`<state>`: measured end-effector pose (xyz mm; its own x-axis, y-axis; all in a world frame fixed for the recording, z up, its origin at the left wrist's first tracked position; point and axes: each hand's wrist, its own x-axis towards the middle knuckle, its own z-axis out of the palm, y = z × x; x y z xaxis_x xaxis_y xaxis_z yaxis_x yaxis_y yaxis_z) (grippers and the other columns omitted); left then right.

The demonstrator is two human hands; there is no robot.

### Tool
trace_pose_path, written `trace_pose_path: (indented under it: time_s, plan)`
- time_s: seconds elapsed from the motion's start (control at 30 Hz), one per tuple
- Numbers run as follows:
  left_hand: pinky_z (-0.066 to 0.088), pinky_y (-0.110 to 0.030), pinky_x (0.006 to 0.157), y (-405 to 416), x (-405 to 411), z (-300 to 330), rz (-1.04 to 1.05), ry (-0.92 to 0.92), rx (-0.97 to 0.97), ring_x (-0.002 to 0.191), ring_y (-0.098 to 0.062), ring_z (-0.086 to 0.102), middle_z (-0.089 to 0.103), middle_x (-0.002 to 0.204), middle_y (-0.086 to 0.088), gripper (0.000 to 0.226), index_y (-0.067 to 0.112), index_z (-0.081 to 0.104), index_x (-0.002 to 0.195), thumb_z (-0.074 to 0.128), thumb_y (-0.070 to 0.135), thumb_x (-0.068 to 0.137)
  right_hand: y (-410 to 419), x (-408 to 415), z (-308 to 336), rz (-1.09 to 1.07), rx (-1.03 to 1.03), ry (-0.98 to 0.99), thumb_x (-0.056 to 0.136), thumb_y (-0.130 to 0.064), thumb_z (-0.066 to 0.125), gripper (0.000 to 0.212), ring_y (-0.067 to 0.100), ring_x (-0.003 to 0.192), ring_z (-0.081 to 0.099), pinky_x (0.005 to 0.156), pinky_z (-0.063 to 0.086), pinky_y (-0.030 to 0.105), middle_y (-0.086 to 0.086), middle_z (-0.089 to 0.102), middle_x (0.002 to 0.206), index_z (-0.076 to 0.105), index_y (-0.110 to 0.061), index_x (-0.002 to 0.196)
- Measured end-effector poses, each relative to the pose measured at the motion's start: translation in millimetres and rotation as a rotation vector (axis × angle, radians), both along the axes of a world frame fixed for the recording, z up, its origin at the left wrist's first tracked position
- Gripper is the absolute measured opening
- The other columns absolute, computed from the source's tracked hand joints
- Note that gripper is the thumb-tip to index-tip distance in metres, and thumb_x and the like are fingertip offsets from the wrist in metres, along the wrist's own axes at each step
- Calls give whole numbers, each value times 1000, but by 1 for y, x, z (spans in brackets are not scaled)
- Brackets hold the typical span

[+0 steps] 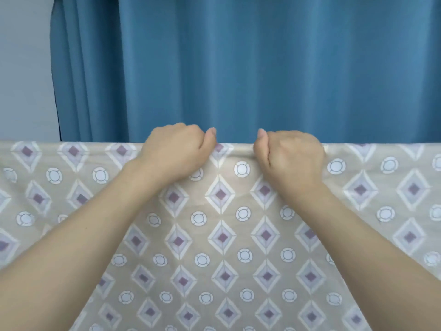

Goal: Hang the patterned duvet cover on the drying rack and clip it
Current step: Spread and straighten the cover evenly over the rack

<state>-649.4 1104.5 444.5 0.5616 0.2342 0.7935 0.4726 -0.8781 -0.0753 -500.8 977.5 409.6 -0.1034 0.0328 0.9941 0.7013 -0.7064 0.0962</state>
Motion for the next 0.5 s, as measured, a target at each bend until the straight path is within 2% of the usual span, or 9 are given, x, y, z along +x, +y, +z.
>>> trace_pose_path:
  time_s: [0.1,0.13,0.17,0.23,0.27,0.33,0.43,0.5]
  plan:
    - [24,-29,49,3,11,-20,78,-199,189,51,-31,48,40,45,0,60,20,34,46,25,36,103,2,11,-10,40,34,-100,100,-27,31,40,23,52,25,53,18,33,3,35,54,29,-18,60]
    - [21,-26,48,5,13,-24,85,-237,229,47,-30,47,41,44,1,60,20,35,45,25,35,103,1,13,-16,47,49,-102,100,-27,31,39,24,56,30,55,22,35,4,39,58,34,-17,62]
    - [19,-25,47,7,14,-27,86,-263,256,45,-29,48,47,44,1,62,22,43,46,23,35,102,1,14,-21,59,62,-97,99,-27,33,38,25,59,35,59,26,37,5,44,64,42,-14,64]
    - [23,-26,47,8,14,-29,69,-253,270,50,-29,56,60,54,1,64,23,64,60,17,39,100,-1,15,-31,92,75,-74,97,-25,39,32,29,70,46,72,33,39,7,53,77,58,-10,76]
    - [27,-28,49,8,13,-29,47,-229,291,56,-30,58,63,61,1,63,23,66,68,16,42,100,-2,14,-35,103,66,-53,97,-27,40,31,30,77,49,80,35,40,8,56,84,62,-10,83]
    - [34,-35,59,11,10,-32,-32,-190,366,66,-30,54,61,72,-1,52,18,61,80,20,43,101,-2,14,-39,111,39,-10,97,-32,40,33,31,92,49,96,32,42,10,58,100,64,-10,98]
    - [36,-43,92,16,-2,-56,-128,-270,465,95,-31,53,61,106,-7,34,10,61,111,42,33,96,5,7,-45,108,-5,-1,95,-36,43,38,29,114,45,113,21,47,11,55,121,60,-12,119]
    - [25,-50,112,22,-8,-79,-139,-320,455,123,-33,46,53,133,-12,50,7,51,136,49,30,92,13,-4,-47,106,-42,-56,91,-34,48,45,28,125,43,115,17,50,12,54,131,56,-13,130]
